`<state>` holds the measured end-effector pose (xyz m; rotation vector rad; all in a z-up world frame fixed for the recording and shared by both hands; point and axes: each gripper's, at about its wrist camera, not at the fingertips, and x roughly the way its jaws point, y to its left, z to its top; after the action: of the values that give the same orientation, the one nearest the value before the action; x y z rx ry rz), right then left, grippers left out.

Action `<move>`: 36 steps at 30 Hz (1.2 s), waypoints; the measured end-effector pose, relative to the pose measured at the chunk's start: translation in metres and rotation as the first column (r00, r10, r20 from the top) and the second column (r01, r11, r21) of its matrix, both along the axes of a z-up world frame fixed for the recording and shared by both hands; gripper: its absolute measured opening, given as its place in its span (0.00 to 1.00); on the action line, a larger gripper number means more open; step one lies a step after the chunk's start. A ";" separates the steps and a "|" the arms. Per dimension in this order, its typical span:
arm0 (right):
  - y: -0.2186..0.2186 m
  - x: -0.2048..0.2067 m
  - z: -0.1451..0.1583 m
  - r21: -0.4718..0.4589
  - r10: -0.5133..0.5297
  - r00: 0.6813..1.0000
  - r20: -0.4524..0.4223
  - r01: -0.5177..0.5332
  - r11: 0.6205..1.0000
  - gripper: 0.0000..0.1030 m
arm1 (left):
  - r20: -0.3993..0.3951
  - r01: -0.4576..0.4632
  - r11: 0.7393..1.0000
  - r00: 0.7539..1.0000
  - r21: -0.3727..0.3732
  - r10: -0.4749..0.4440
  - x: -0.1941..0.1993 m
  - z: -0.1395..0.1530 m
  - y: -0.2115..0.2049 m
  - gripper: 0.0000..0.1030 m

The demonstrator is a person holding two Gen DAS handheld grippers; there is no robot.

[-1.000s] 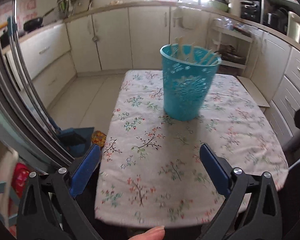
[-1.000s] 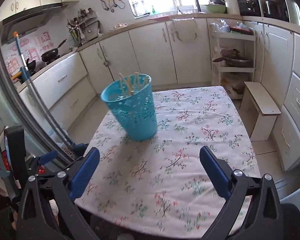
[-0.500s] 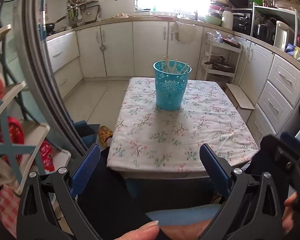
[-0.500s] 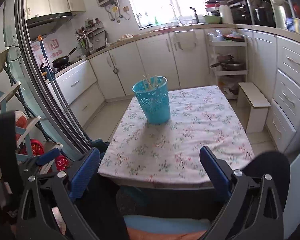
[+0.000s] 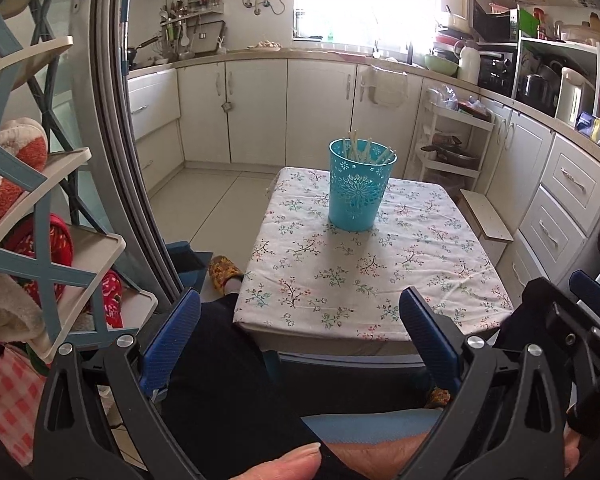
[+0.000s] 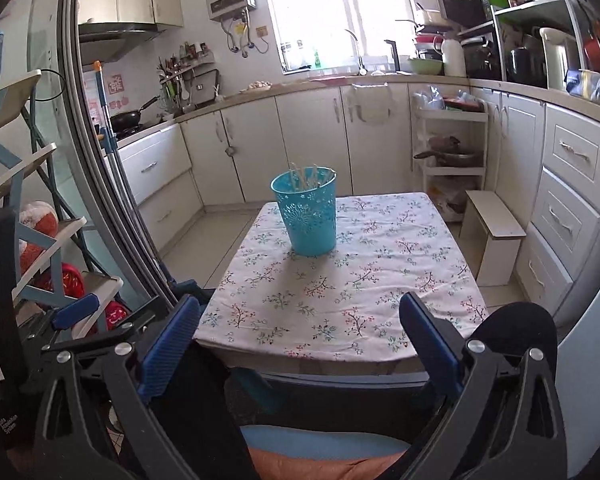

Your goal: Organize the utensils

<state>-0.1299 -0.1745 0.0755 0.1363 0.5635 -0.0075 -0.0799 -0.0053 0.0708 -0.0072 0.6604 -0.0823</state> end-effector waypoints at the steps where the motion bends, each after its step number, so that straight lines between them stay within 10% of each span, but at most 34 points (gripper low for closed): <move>1: -0.001 -0.001 0.000 -0.001 0.001 1.000 0.005 -0.001 1.000 0.93 | 0.002 -0.002 1.000 1.000 -0.003 0.002 0.000 0.000 0.000 0.93; 36: 0.007 0.003 -0.004 0.013 0.015 1.000 -0.021 -0.015 1.000 0.93 | -0.015 -0.008 1.000 1.000 0.000 0.008 -0.001 -0.001 0.004 0.93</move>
<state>-0.1267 -0.1677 0.0710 0.1450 0.5861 0.0097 -0.0806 -0.0012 0.0697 -0.0104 0.6751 -0.0750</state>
